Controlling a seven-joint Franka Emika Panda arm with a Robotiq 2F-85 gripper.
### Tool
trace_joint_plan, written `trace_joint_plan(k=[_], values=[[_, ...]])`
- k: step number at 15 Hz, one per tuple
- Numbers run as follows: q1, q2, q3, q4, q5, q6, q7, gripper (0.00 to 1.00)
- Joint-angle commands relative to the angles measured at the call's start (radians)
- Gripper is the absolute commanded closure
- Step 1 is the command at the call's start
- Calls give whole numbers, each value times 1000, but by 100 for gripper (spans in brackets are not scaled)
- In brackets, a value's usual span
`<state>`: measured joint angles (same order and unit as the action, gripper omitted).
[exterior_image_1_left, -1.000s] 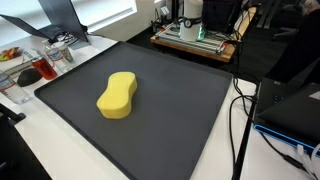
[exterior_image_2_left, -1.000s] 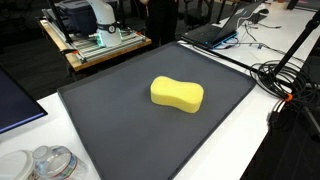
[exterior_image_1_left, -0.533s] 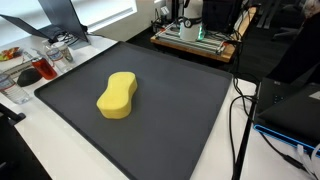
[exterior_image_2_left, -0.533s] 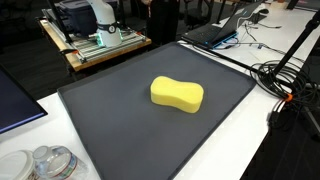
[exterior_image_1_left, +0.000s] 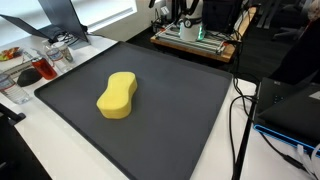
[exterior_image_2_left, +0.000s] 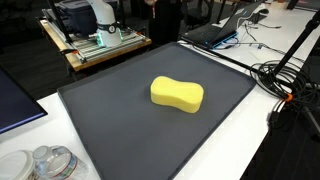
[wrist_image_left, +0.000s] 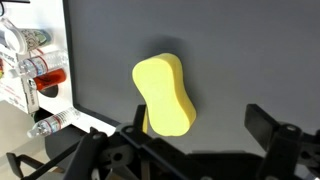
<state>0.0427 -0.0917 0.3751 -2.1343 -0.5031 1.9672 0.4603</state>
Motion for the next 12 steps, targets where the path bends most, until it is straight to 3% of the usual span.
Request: trace_joint_plan(k=[1,3,4,12], values=[[73,170,-41,199,-29,-84,41,0],[109,231,-67,275,-5,-100,18,0],[114,150,-87,172,-6,-51,18,0],[138,172,-112,191,-5,-54,18,0]])
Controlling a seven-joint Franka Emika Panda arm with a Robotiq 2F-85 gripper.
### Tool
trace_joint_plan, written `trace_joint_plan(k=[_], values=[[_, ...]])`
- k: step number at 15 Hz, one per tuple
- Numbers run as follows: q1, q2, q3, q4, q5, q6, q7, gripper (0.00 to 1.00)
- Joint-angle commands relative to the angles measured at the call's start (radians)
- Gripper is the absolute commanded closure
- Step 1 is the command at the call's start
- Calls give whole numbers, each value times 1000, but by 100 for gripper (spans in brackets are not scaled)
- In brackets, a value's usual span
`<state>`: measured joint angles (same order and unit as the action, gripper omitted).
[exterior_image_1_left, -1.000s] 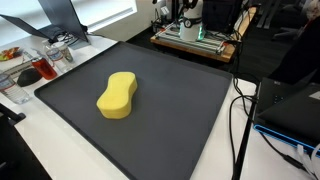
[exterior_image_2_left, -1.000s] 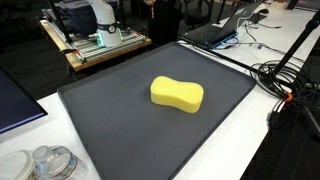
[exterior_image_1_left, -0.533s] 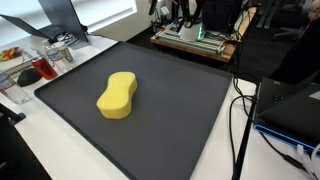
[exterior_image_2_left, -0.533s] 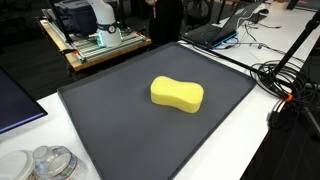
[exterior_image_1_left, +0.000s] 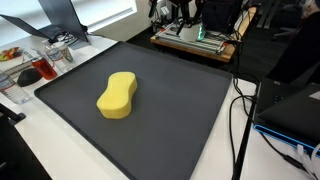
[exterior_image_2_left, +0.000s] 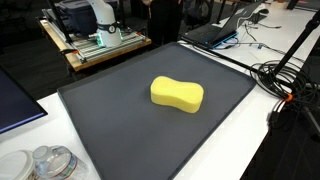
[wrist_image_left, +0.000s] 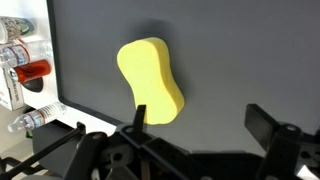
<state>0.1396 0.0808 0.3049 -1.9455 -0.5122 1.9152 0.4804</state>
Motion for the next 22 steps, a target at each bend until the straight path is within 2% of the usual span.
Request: trace_joint_plan(k=[1,4,11,13,17,22], values=[[42,28,-42,26,-3,11,4,0],[77,154,-54,141,-29,-22,18,0],[177,428,-155,500,55,-163,95,0],[183,495,-178,602,118,-175,111,0],[193,609,-246,792,199,-201,224,0],[171,726,-302,1023,307,-332,339,0]])
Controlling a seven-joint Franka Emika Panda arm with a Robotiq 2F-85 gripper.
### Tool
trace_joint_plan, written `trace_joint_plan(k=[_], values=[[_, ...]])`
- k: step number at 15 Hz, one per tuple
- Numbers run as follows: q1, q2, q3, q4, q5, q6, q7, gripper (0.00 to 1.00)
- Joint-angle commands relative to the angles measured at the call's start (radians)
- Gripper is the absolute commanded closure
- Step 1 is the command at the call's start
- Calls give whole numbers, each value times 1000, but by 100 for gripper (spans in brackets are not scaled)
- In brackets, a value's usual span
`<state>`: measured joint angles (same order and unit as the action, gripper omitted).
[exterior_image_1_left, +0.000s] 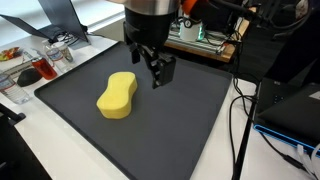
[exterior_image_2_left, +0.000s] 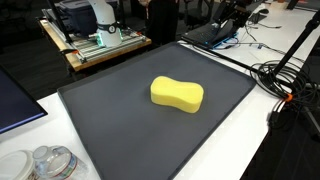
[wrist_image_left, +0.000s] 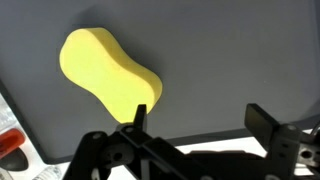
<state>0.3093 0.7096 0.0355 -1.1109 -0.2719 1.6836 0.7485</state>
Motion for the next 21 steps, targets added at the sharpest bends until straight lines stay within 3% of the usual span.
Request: trace_joint_plan(k=[1,6,7,16,21], values=[[-1,120,-43,232,77,-125,94,0],[-25,211,-65,401,108,-238,126,0],[-15,147,-61,280,69,-179,128,0],[-48,239,-59,410,97,-237,157,0],[-136,245,-39,433,126,-247,80,0]])
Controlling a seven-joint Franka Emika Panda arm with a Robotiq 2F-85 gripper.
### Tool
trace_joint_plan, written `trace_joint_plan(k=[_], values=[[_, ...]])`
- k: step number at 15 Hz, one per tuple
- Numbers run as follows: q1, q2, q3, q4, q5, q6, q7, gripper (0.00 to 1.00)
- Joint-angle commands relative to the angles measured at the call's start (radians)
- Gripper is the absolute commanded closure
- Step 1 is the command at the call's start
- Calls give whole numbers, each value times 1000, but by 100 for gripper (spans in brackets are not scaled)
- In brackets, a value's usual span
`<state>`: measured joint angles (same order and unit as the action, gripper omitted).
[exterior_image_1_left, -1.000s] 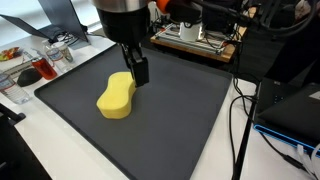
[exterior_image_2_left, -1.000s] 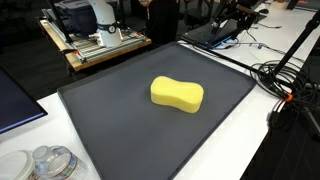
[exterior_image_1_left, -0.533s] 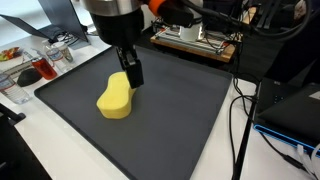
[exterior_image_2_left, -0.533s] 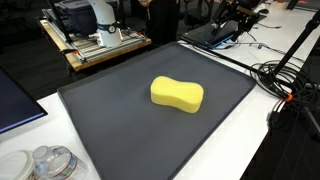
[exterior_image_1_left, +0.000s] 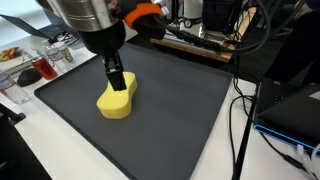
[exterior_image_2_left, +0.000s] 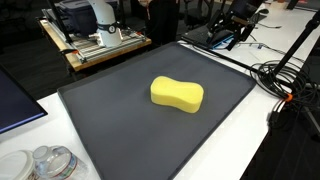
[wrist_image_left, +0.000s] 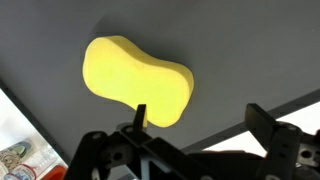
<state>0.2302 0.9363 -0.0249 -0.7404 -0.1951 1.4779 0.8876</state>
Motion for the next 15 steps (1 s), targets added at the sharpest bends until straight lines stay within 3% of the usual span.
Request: trace_joint_plan(k=[1,8,12,15], values=[[-79,10,29,58,60,-47,-93,0],[-244,-37,88,23,150,-124,-417,0],[-297,-65,98,-17,139,-194,-591,0],[-324,-79,93,-55,129,-157,-695,0]])
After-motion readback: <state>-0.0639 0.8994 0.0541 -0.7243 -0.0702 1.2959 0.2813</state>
